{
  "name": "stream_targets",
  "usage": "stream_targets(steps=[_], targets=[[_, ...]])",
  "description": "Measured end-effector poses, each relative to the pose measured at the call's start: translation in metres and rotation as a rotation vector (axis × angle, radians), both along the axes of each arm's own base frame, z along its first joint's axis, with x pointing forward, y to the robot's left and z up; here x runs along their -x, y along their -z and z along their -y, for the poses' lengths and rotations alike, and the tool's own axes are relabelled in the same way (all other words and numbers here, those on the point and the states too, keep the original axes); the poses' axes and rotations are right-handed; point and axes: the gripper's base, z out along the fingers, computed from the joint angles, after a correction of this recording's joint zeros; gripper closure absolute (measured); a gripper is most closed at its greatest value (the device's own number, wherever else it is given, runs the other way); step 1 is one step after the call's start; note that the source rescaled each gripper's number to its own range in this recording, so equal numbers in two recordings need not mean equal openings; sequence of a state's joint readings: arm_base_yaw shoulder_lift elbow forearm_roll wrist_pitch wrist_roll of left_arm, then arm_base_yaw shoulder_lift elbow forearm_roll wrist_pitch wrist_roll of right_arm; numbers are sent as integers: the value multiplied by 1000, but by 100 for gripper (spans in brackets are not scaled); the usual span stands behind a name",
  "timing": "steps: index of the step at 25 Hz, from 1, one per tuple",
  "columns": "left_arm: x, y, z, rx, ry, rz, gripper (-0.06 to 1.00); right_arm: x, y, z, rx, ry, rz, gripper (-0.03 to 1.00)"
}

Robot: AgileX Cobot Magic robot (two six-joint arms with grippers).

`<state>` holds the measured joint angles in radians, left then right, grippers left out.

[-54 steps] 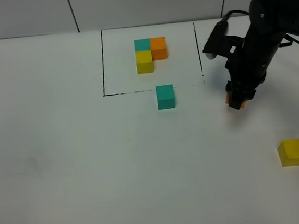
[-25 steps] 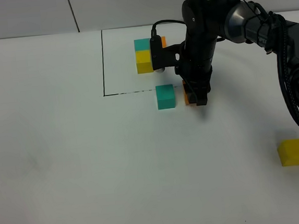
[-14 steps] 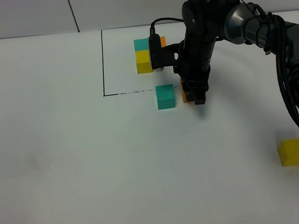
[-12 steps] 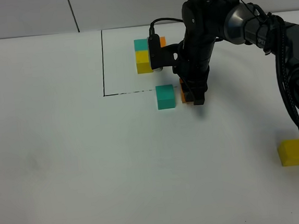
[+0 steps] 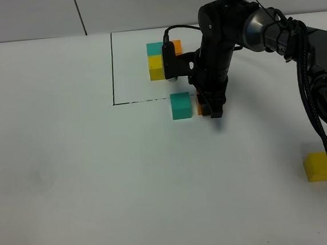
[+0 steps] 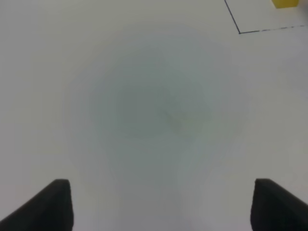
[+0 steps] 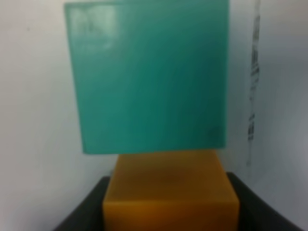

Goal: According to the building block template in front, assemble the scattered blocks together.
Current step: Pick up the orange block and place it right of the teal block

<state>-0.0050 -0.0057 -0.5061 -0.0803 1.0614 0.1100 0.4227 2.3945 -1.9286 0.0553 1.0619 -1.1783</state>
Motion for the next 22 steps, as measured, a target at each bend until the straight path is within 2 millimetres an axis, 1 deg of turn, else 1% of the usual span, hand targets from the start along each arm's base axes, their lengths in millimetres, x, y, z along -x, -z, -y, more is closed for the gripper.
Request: stream_targets(steps=[22], targets=[[0,0,0,0,0,0,12,2,5,-6,-15,-3,-22,96]])
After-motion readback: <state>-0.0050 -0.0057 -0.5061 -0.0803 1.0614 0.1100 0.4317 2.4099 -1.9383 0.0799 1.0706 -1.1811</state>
